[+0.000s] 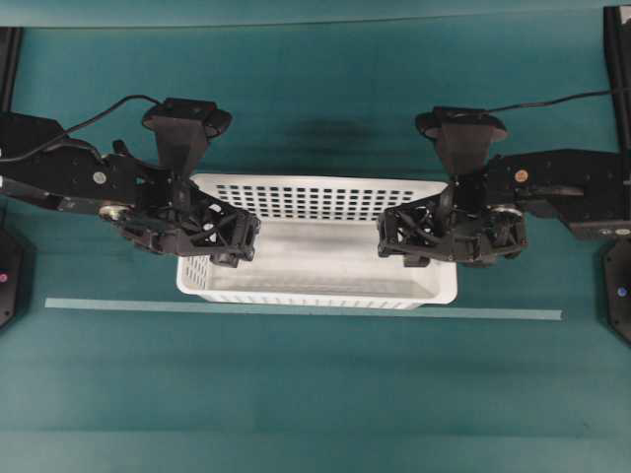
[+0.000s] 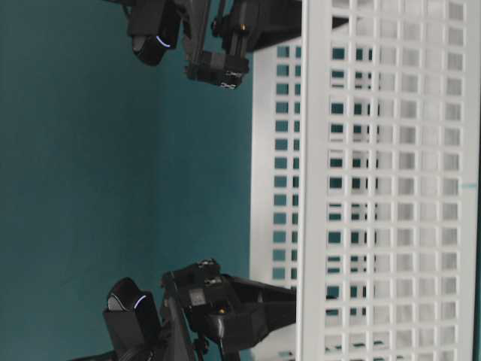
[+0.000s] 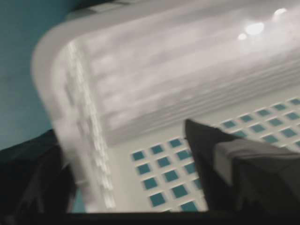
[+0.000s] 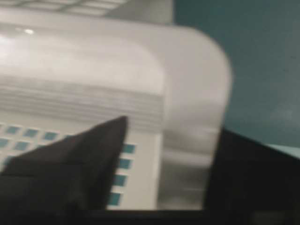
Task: Lift the white basket with both hands.
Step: 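Open both grippers to release the basket rims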
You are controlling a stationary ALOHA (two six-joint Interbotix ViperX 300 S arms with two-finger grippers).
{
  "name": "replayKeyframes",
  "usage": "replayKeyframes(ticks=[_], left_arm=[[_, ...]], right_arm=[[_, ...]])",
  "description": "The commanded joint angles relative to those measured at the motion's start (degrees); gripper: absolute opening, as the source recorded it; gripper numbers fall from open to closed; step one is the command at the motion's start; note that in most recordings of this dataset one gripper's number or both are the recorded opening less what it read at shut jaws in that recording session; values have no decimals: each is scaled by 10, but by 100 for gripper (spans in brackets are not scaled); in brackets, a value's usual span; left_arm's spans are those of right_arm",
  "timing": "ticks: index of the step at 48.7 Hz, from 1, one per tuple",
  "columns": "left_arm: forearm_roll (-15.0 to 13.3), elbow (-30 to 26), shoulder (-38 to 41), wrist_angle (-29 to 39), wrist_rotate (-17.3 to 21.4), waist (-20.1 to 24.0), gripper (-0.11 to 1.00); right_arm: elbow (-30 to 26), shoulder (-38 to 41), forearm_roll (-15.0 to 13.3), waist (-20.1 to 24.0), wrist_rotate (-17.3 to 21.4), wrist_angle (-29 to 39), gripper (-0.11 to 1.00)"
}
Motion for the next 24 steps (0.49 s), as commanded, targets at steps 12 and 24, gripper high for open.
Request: replayKeyframes(ticks=[12,24], left_arm=[[3,1,2,-8,2,-1,83],[3,11,-23,-7,3,-1,83]], right_arm=[[-4,-11,-11,-2,-10,-2,91],[4,-30,-13,-7,-12,-2,90]])
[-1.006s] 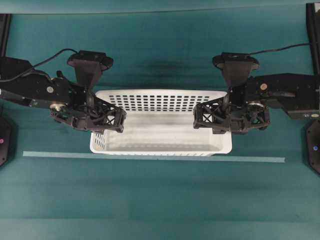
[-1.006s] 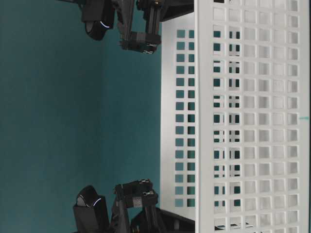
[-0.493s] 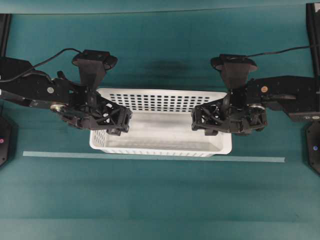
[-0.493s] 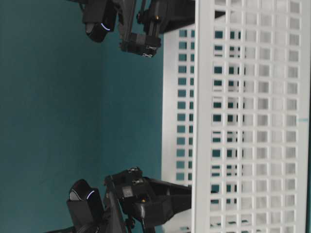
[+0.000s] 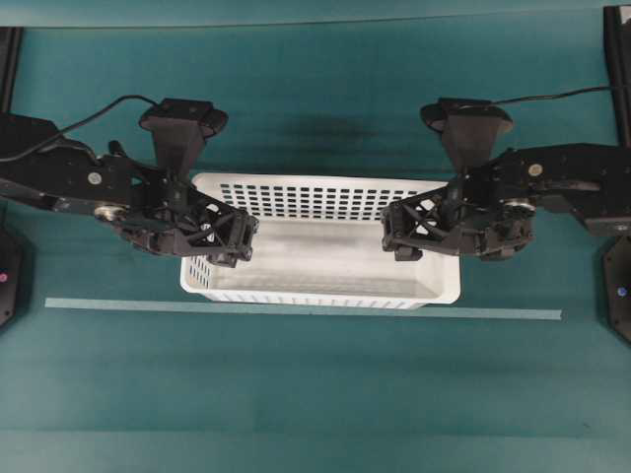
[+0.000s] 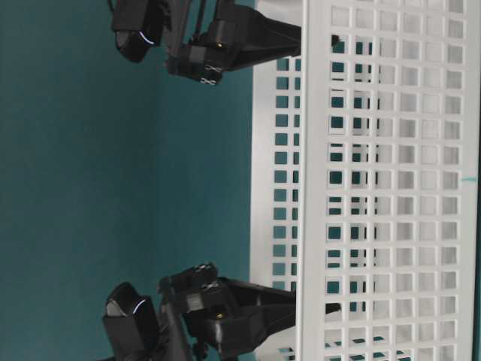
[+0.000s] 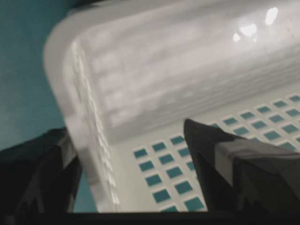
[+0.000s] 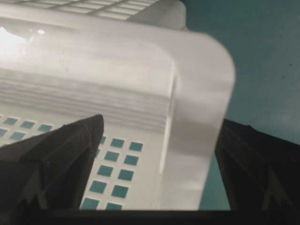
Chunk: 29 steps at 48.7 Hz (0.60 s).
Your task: Lift the white basket with both hands.
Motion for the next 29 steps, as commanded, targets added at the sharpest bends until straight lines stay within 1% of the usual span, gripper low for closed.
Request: replayKeyframes(ticks=[1,6,11,20,29], left_arm=[[2,0,-12,-2,2,-1,83],[2,4,-29,-2,17,-1,83],[2,6,-50,0,33,0,83],[2,12,-92,4,39,0,83],[2,32,-156,4,39,0,83]], right_arm=[[-1,-5,-3,-2,-1,-1,90],[0,-22,-9,-9,-1,4,90],[1,-45,-11,-13,-5,23,90],[-1,-94,-11,-16,-29,64,90],[0,-150,-11,-16,-37,72,90]])
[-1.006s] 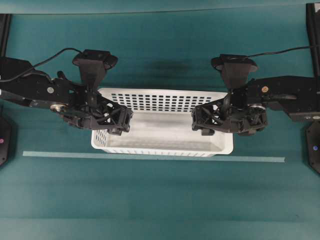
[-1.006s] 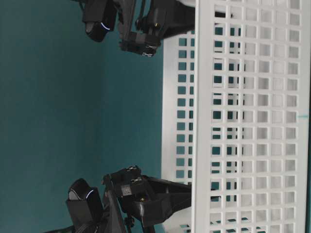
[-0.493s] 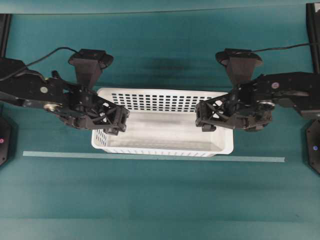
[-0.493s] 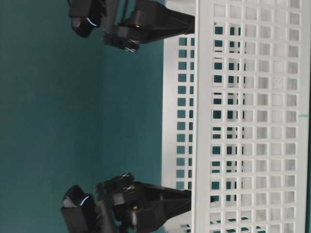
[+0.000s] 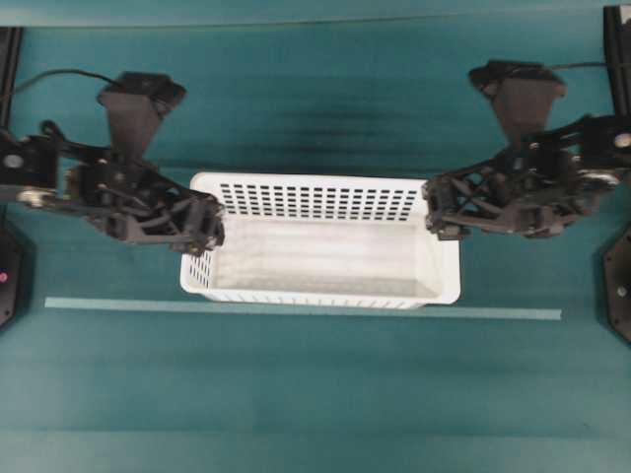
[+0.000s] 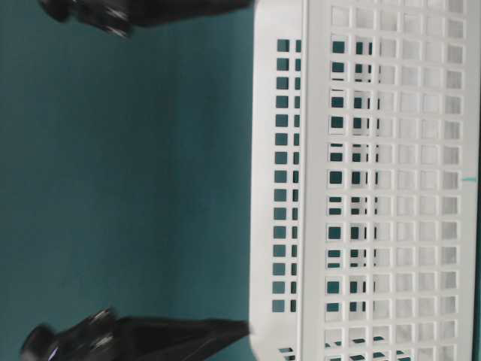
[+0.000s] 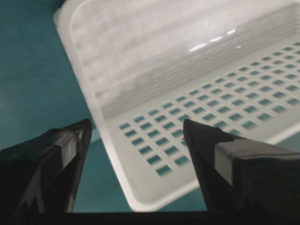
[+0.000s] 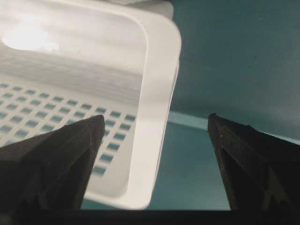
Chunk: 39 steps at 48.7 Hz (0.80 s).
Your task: Lift the white basket with both hands.
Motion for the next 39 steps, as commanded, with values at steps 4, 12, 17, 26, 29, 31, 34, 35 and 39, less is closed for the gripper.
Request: replayKeyframes(ticks=[4,12,17,26,29,31,34,35,39], left_arm=[[2,5,-52,-3,2,0,83],[2,18,-120,-9,9,0,83],[2,27,-163,-28,41,0,83],[2,50,-231,-91,107,0,83],[2,56,-254,-112,130,0,83],[2,60,-268,-125,146,0,83],[2,64,-289,-139,171,-2,83],[2,66,-296,-142,179,-3,83],[2,69,-324,-151,220,-4,83]], right_arm=[[-5,-40,-2,0,-5,-11,90],[-4,-84,-2,0,-37,-86,90],[0,-105,-2,5,-83,-167,90],[20,-126,-5,15,-184,-317,90],[23,-131,-6,18,-209,-352,90],[25,-134,-7,19,-224,-370,90],[29,-139,-7,23,-250,-385,90],[30,-141,-7,25,-259,-388,90],[35,-149,-10,32,-299,-397,90]])
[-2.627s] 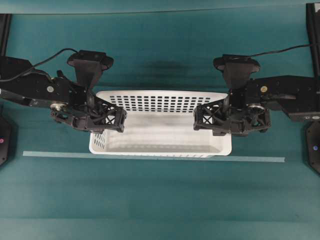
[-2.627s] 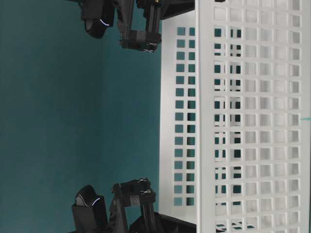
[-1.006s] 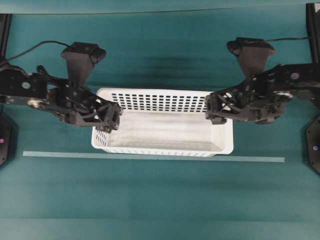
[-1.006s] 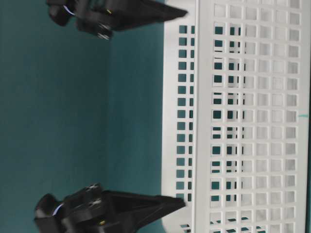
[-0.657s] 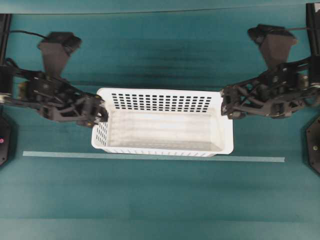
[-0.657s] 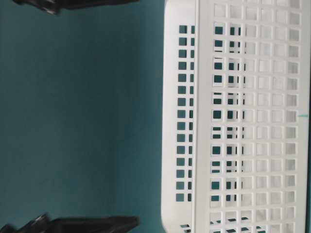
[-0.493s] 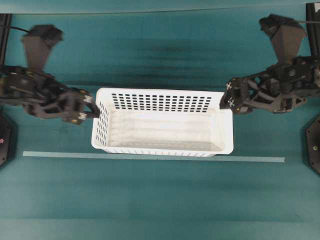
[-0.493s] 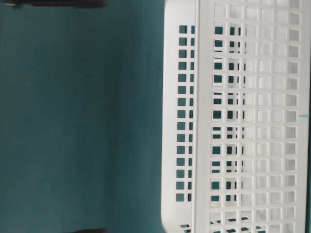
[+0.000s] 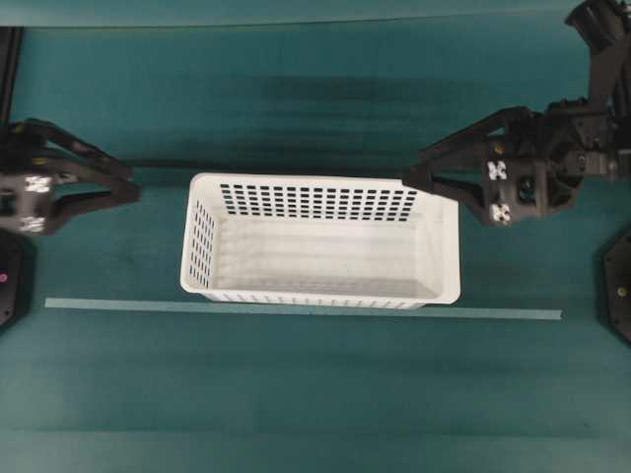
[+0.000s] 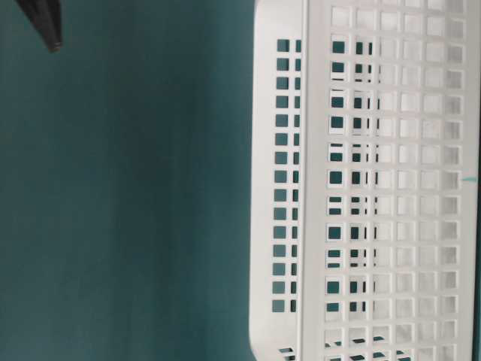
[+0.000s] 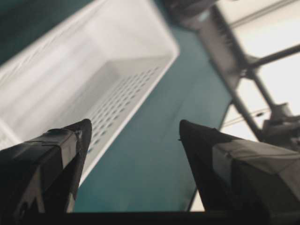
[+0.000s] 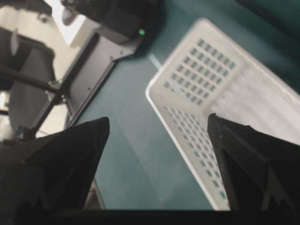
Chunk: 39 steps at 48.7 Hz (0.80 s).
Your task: Lift the white basket with both hands.
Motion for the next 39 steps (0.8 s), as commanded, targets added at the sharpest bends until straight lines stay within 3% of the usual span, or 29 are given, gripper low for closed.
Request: replayKeyframes(ticks=[1,14,23,31,39], left_arm=[[2,-4,-19,-12,35,-3,83],[2,-4,-77,-13,171,-4,83],[2,4,-98,-14,238,-10,83],[2,8,-107,-19,292,-30,83],[2,11,-114,-38,341,-59,83]], right_arm=[[1,-4,-4,10,-41,-18,90],[19,-41,-5,25,-192,-60,90],[33,-80,-6,43,-295,-89,90],[44,-118,-5,63,-342,-89,90],[59,-159,-5,71,-347,-89,90]])
